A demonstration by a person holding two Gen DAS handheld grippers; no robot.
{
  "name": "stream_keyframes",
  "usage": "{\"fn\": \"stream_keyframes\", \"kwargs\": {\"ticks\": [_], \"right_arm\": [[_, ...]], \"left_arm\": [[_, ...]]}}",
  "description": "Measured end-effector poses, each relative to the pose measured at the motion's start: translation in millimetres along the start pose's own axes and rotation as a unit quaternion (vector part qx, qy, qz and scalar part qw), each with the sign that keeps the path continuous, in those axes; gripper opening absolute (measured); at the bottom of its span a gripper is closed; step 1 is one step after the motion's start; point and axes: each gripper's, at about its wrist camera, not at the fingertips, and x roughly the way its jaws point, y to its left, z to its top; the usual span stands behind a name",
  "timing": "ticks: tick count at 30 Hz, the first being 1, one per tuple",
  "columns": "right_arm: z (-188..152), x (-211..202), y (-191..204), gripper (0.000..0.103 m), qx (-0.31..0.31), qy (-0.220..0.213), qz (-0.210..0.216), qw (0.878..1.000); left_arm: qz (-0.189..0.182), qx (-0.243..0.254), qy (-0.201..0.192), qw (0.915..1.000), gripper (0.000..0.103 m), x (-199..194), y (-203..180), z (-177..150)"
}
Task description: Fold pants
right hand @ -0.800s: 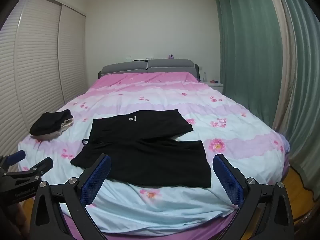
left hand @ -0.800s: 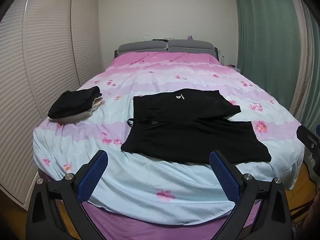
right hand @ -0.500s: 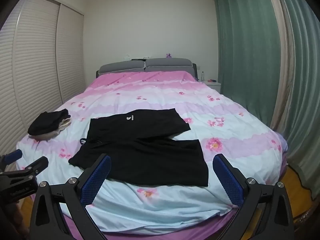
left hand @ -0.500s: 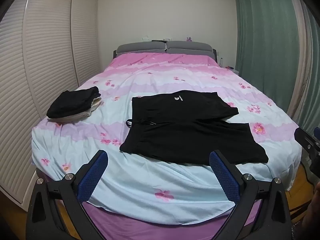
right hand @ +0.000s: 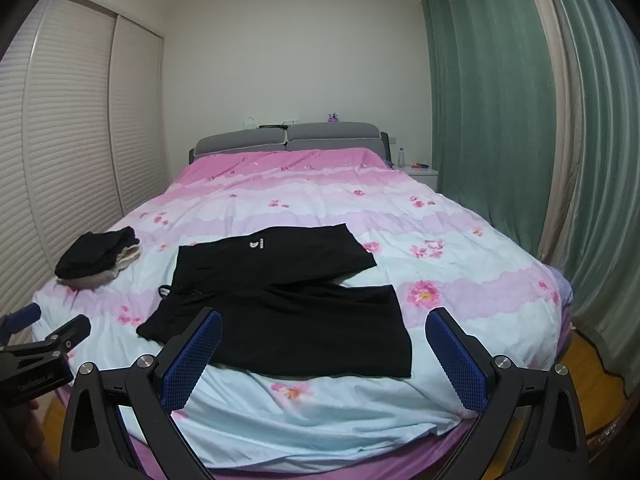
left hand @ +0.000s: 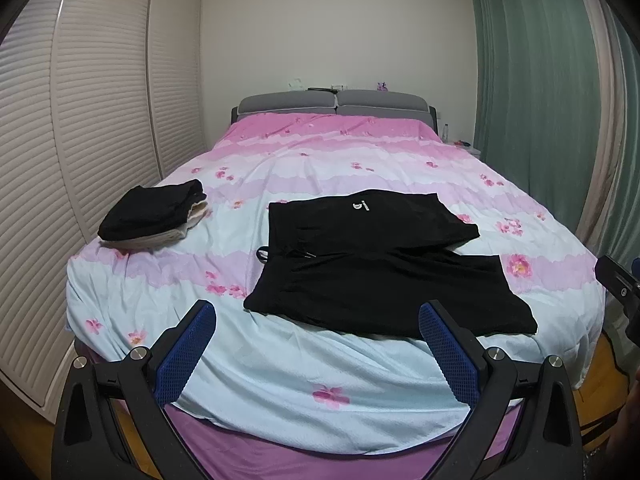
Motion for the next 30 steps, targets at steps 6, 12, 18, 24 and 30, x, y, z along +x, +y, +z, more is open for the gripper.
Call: {"fn": "stream_keyframes", "kwargs": {"ticks": [6, 12, 18, 24, 30], "right_arm": [[-0.1, -0.9, 1.0, 0.103, 0.0, -0.001, 0.0, 1.0], [1.8, -2.8, 1.6, 0.103, 0.0, -0.002, -0.001, 1.0], [1.5, -5.2, 1.6, 0.103, -0.001, -0.007, 0.0, 1.0], [2.4, -5.3, 1.1, 0.103, 0.001, -0.006, 0.001, 1.0], [1.7, -8.0, 1.6, 0.103, -0.001, -0.009, 0.002, 1.0]], "left_arm": [[0.001, 0.0, 0.003, 1.0, 0.103, -1.3, -0.6, 2.4], [0.005, 0.0, -0.002, 1.0, 0.103, -3.8, 0.7, 1.3], [0.006, 0.0, -0.003, 1.0, 0.103, -4.9, 0.2, -1.1], [0.005, 0.002, -0.002, 1.0, 0.103, -5.3, -0.5, -2.5], [0.005, 0.003, -0.004, 1.0, 0.103, -6.5, -0.9, -3.1]]}}
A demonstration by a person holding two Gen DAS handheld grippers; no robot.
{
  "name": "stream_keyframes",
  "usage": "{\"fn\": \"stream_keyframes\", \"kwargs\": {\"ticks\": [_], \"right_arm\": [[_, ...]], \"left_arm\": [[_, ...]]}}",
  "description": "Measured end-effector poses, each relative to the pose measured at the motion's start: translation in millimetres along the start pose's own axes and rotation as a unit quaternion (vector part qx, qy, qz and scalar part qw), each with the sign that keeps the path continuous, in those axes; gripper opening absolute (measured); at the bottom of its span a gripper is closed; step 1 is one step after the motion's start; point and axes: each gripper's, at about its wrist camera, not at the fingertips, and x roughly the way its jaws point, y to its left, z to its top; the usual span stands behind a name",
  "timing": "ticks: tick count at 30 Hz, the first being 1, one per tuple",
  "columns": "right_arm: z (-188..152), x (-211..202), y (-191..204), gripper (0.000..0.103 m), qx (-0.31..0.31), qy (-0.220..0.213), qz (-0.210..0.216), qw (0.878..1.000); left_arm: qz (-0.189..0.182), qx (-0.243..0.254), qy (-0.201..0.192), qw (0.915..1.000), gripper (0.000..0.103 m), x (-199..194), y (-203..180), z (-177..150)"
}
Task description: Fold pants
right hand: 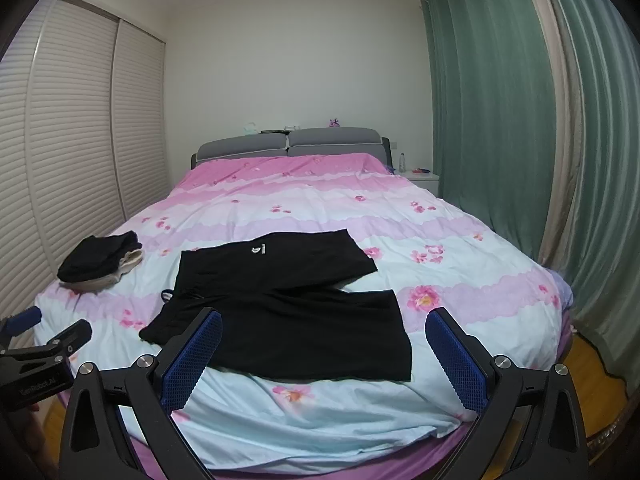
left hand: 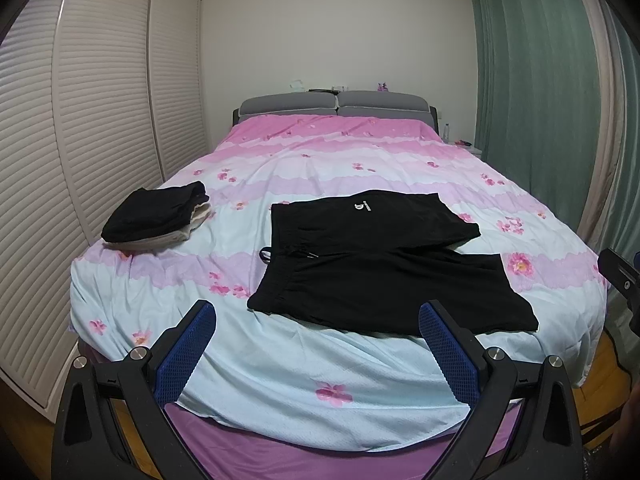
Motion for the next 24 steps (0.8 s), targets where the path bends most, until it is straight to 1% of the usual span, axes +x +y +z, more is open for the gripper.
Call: {"fn": "stream_keyframes", "kwargs": {"ticks": [24], "right_arm": [[-0.7, 2.9, 0.9, 0.103, -0.004, -0.004, 0.001, 1.0]], "left_arm": [[0.001, 0.006, -0.001, 1.0, 0.103, 3.0, -0.6, 3.0]]}}
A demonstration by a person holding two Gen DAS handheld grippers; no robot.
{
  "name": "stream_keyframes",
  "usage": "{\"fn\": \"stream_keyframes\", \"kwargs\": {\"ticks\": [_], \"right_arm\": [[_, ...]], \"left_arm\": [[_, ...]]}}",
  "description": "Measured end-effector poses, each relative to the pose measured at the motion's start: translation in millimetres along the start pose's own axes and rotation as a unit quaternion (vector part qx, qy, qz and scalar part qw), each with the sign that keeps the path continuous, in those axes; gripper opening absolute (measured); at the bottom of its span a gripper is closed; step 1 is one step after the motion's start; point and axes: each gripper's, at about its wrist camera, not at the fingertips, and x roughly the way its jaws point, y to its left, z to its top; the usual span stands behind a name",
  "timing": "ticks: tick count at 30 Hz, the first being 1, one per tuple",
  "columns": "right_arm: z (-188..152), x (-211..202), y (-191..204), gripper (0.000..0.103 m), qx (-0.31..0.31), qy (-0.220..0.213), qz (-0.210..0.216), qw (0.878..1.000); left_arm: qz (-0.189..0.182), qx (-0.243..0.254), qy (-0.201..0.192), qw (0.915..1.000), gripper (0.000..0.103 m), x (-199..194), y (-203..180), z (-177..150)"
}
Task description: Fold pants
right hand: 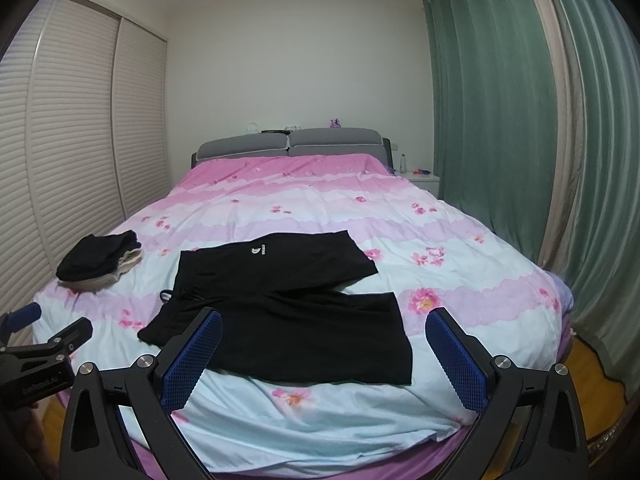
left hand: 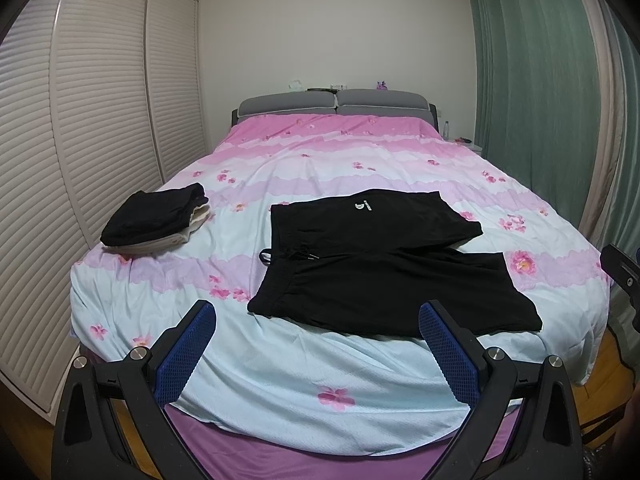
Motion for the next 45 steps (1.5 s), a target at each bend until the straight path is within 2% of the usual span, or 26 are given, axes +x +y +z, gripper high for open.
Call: {"fn": "stream_keyframes", "kwargs": {"ticks": [16, 27, 35, 45], "right_arm": [[6.5, 15.6, -7.2, 0.103, -0.008, -0.001, -0.013, 1.0], [23.6, 47.4, -9.5, 0.103, -0.014, 0.002, -0.016, 1.0], [53.8, 91.6, -16.2, 0.103, -0.031, -0.009, -0.017, 0.999], [99.0, 182.0, -11.8, 0.103, -0.08, -0.018, -0.026, 0.996]], "left_arm": [[-0.003, 0.011, -0.006, 0.9999, 0.103, 23.5, 0.1, 7.6], [-0.014, 0.033, -0.013, 0.9993, 0.103, 59.5, -20.2, 41.1], [-0.024, 0.053, -0.021, 0.9981, 0.103, 112.1, -36.9, 86.6], [-0.027, 0.074, -0.009, 0.9968, 0.103, 212.8, -55.1, 145.0]]}}
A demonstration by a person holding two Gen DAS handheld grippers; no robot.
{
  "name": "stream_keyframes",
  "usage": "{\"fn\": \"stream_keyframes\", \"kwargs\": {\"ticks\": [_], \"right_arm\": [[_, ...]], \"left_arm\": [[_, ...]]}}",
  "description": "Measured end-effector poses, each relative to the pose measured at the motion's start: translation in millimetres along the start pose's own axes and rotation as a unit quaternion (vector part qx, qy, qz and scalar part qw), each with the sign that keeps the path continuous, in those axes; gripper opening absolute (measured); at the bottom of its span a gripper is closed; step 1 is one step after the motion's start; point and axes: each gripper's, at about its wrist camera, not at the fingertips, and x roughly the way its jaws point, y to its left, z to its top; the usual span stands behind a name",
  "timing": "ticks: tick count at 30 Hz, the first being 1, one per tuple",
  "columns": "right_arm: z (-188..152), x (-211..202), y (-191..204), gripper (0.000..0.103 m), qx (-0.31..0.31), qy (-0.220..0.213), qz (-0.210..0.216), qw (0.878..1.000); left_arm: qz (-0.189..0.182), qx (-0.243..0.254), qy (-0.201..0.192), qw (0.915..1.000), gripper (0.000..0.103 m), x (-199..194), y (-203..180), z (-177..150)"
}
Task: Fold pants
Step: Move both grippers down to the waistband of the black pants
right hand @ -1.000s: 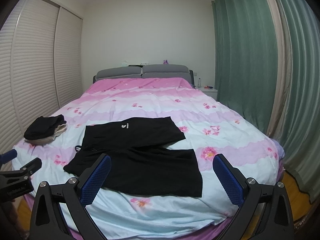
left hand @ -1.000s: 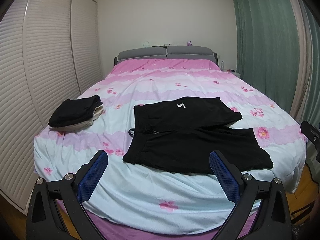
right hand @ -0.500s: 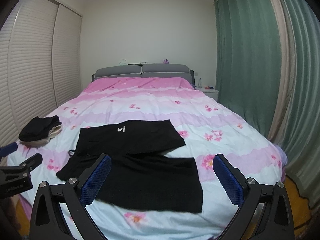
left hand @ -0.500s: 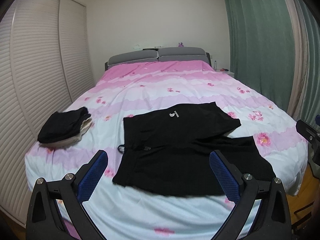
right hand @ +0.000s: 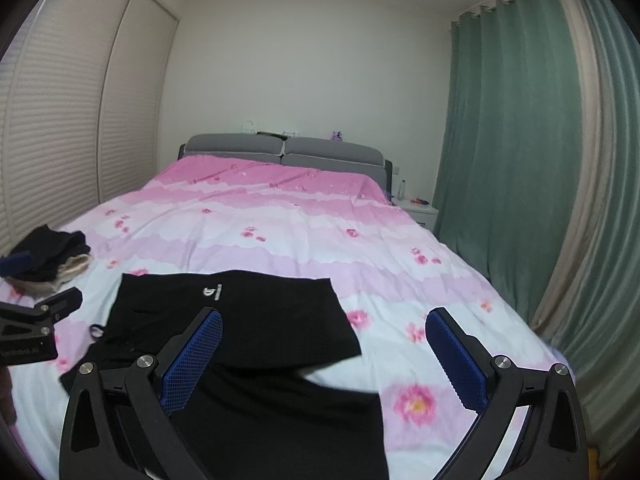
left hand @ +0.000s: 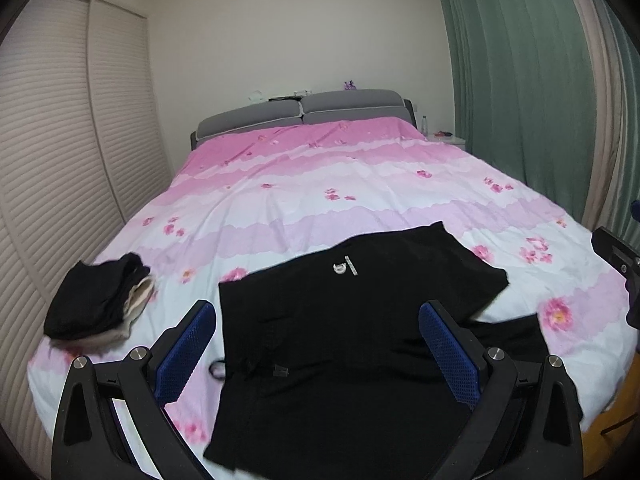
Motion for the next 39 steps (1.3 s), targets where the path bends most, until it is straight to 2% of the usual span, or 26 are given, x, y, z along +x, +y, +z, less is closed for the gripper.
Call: {"fn": "stream_keyframes", "kwargs": {"ticks": [4, 7, 12, 17, 22, 27, 31, 35, 39], "right_arm": [[16.3, 52.3, -1.2, 0.103, 0.005, 0.015, 0.024, 1.0], [26.0, 92.7, -6.0, 0.103, 0.014, 0.029, 0.036, 0.999], [37.6, 178.5, -16.5, 0.103, 0.021, 0.079, 0.046, 0.996], [41.5, 260.0, -21.8, 0.103, 0.005, 0.123, 0.069, 0.99], [37.1, 335.9, -25.1, 0.103, -0.016, 0.166, 0.089, 0.982], [29.3, 399.7, -25.3, 0.103, -0.017, 0.204, 0.111, 0.973], [17.3, 449.1, -18.7, 0.102, -0.038, 0.243, 0.126, 0.961], [4.9, 483.1, -16.6, 0.101, -0.043, 0.264, 0.136, 0.954], [-5.4, 508.8, -19.0, 0.098, -0.039, 0.279, 0.142, 0.949]], "left_arm": [[-0.002, 0.018, 0.013, 0.9997, 0.103, 51.0, -5.7, 25.0], [-0.029, 0.018, 0.025, 0.9991, 0.103, 92.6, -7.9, 42.8], [-0.049, 0.042, 0.028, 0.9975, 0.103, 153.0, -18.8, 66.4], [-0.067, 0.063, 0.054, 0.9943, 0.103, 214.2, -31.9, 79.7], [-0.075, 0.075, 0.093, 0.99, 0.103, 277.4, -45.8, 84.8], [-0.083, 0.107, 0.112, 0.9845, 0.102, 322.7, -60.8, 85.6], [-0.108, 0.119, 0.127, 0.9789, 0.101, 356.1, -68.5, 81.8], [-0.123, 0.107, 0.145, 0.9759, 0.101, 384.7, -67.8, 77.9], [-0.131, 0.12, 0.159, 0.9712, 0.094, 405.6, -70.3, 69.0]]}}
